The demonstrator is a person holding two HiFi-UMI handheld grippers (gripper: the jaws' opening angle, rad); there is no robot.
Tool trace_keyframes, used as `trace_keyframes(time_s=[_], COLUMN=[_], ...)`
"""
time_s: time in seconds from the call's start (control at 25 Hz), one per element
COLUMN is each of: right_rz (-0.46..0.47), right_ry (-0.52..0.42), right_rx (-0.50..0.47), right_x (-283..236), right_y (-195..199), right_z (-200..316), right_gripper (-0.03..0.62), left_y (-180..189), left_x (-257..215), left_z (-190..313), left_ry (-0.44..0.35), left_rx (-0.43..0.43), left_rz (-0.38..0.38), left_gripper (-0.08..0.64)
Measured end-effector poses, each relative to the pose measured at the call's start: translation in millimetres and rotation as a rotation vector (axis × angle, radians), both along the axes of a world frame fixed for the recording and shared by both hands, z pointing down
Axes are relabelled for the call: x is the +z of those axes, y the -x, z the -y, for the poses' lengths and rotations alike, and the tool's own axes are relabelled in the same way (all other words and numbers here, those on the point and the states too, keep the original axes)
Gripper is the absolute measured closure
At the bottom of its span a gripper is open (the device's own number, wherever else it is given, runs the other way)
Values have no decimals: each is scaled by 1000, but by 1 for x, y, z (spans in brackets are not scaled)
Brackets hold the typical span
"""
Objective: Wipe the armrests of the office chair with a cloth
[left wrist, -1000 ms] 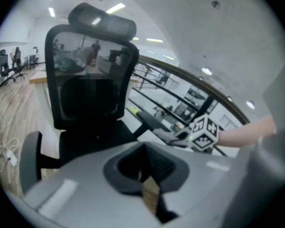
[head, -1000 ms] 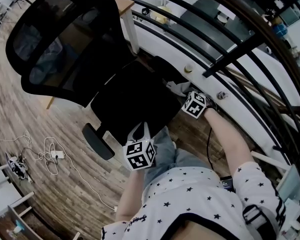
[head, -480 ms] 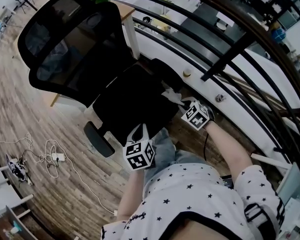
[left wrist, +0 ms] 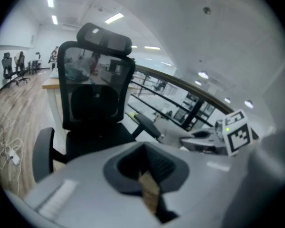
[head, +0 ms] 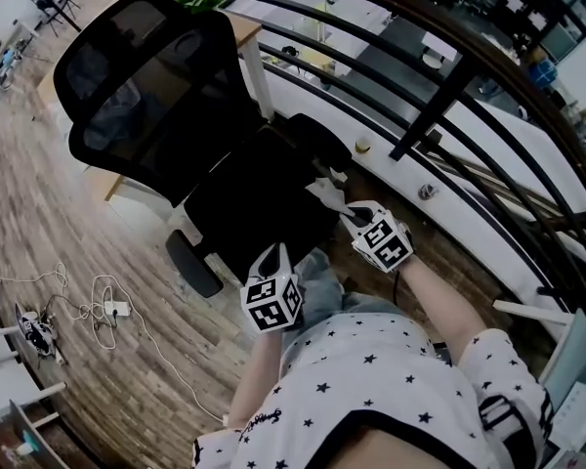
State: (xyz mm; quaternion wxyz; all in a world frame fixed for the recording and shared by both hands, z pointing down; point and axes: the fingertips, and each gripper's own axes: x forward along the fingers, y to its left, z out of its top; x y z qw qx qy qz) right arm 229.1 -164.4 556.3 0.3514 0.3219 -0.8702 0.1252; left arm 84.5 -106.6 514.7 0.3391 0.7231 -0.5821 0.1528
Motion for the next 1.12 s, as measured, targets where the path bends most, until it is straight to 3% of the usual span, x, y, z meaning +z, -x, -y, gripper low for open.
trace_keyframes(time_s=[0.44, 1.12], right_rz=[170, 289], right_ry=[-75, -161], right_rx=[47, 64], right_x=[-58, -96], right_y=[9, 0], right_z=[-43, -86], right_gripper=[565, 565], left_y=[-7, -23], left_x=[-10, -26], left_z=[-23, -39], left_ry=[-36, -102], left_rx=[8, 14], left_rz=[13, 24], left_gripper=[557, 557])
